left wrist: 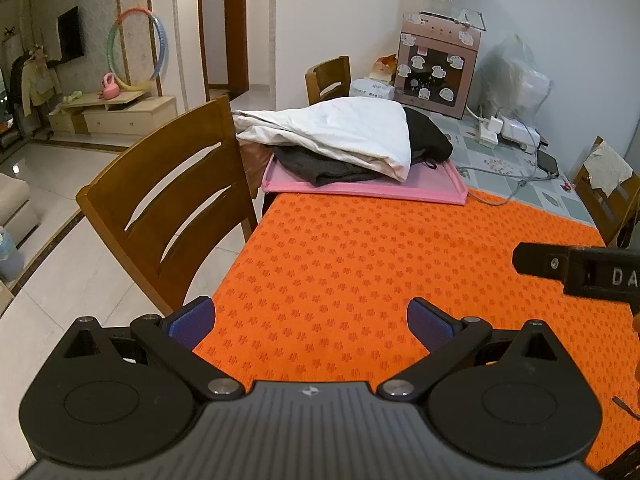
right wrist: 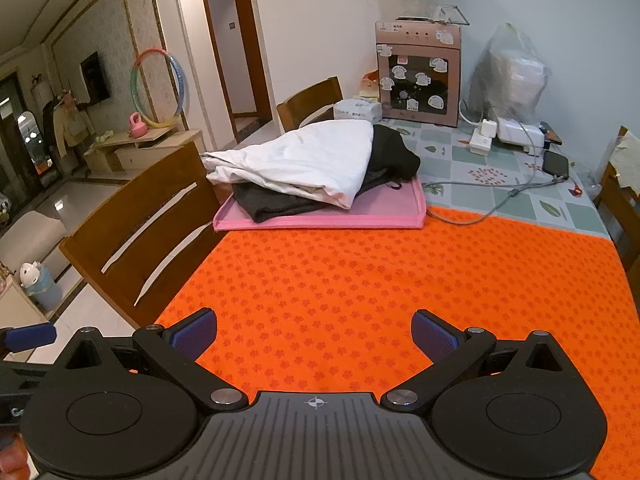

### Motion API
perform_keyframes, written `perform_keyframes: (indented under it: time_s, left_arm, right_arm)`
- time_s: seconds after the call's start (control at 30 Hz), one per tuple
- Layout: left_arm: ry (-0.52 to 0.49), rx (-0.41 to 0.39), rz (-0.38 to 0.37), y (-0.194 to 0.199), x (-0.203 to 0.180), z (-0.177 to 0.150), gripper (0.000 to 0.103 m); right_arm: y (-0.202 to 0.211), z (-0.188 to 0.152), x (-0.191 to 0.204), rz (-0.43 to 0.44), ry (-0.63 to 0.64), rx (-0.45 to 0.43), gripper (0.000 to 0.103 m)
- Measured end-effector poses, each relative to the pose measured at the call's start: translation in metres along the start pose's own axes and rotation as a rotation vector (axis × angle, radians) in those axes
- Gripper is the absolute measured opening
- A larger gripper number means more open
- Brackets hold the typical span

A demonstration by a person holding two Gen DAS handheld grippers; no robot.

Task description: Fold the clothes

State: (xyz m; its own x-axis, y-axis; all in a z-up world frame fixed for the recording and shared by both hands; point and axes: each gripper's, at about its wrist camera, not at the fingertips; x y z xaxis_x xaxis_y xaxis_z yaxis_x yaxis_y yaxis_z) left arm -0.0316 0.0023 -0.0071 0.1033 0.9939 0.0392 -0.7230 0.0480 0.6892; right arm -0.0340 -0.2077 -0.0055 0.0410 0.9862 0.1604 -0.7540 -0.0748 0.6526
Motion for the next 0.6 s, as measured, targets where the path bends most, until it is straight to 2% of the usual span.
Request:
perform_keyframes:
  time_s: [0.33, 0.47, 0.6]
  left_arm:
    - [-0.013, 0.012, 0.063, 0.028, 0.007, -0.006, 0.103]
    - [-0.014, 0.010, 0.055, 0.033, 0.021, -0.001, 0.103]
    - [-0.049, -0.029, 0.041, 0.034, 0.044, 0.005, 0.103]
  right_arm:
    - [0.005, 0.013, -0.003, 0.082, 0.101, -0.026, 0.103]
    - [0.002, 0.019, 0.007, 0.101, 0.113, -0.032, 0.103]
    - [-0.004, 0.023, 0.025, 0.102, 0.102, -0.023, 0.103]
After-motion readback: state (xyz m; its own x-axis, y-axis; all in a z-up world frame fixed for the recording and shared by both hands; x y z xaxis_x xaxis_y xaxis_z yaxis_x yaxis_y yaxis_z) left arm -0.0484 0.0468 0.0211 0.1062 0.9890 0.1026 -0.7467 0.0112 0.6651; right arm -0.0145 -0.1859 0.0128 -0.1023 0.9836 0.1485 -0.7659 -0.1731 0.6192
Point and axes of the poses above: each gripper's, at about its wrist camera, not at the fingertips, and y roughly against the way its jaws point, x to its left, z to its top, and after that the axes turned 2 degrees about -y, right-handed
